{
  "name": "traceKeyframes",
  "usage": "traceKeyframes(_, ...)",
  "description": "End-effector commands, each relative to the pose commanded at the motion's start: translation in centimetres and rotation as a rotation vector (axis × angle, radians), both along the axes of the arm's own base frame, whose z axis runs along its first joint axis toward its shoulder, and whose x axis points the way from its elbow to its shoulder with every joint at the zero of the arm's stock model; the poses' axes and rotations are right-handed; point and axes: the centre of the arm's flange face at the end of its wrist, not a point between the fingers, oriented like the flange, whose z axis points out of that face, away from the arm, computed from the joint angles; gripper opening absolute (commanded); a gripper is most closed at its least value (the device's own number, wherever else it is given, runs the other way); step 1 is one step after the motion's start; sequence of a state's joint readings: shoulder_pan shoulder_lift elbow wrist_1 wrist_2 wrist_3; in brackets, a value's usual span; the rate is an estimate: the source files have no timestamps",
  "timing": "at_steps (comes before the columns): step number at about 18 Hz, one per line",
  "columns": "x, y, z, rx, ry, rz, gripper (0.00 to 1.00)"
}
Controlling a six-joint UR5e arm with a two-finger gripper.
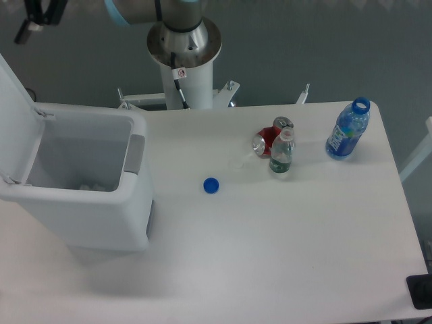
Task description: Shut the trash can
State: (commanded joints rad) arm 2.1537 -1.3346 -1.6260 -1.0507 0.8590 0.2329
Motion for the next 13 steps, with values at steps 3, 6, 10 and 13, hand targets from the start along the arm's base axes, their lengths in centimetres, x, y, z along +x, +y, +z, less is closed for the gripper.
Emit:
traceKeyframes(3, -1.2, 0.0, -0.8, 0.018, 0.081, -0.04, 1.0)
traceKeyframes(6, -3.9, -0.7, -1.5, 0.023, 0.128, -0.021, 1.0)
traceKeyframes(10, -5.0, -0.9, -3.0, 0.003, 0.125, -0.008, 1.0)
traceKeyframes(13, -5.2, -1.0, -3.6, -0.008, 0.112, 0.0, 1.0)
